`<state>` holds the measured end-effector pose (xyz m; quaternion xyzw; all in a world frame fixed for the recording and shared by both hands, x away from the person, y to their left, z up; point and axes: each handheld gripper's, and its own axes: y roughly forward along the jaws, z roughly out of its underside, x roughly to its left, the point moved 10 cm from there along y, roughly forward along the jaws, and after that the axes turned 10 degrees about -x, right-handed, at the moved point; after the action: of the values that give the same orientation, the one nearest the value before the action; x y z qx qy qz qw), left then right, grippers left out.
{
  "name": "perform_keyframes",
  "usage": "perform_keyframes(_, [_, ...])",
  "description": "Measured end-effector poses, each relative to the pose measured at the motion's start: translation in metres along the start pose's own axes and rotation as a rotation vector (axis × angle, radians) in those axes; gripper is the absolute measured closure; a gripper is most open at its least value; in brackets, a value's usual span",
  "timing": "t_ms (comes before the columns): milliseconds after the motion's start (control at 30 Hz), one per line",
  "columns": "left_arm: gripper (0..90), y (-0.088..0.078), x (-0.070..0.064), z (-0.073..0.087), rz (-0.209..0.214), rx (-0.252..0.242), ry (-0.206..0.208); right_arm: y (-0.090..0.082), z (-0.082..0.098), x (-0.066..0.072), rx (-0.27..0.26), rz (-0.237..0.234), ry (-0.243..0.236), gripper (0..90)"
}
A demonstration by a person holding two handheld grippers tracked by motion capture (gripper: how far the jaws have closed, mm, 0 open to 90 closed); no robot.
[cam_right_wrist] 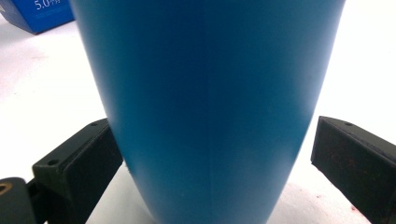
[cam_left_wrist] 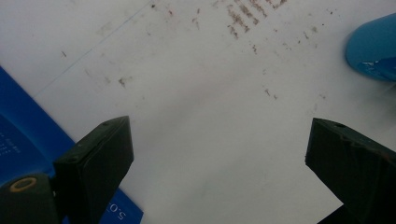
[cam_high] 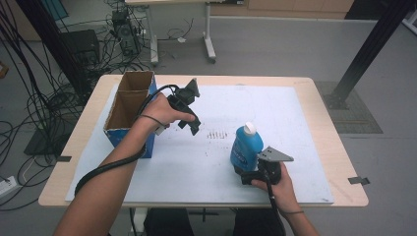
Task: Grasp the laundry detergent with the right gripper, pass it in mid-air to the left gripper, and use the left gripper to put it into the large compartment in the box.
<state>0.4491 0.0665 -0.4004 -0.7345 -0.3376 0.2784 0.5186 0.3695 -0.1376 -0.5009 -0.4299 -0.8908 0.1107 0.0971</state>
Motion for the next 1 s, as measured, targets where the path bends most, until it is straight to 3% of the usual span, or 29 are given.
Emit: perform_keyframes(1000, [8.3,0.0008,-0.0023,-0.0018,0.008,0.002,-0.008,0.0005,-0.0004,-0.0008,-0.009,-0.002,0.010,1.8])
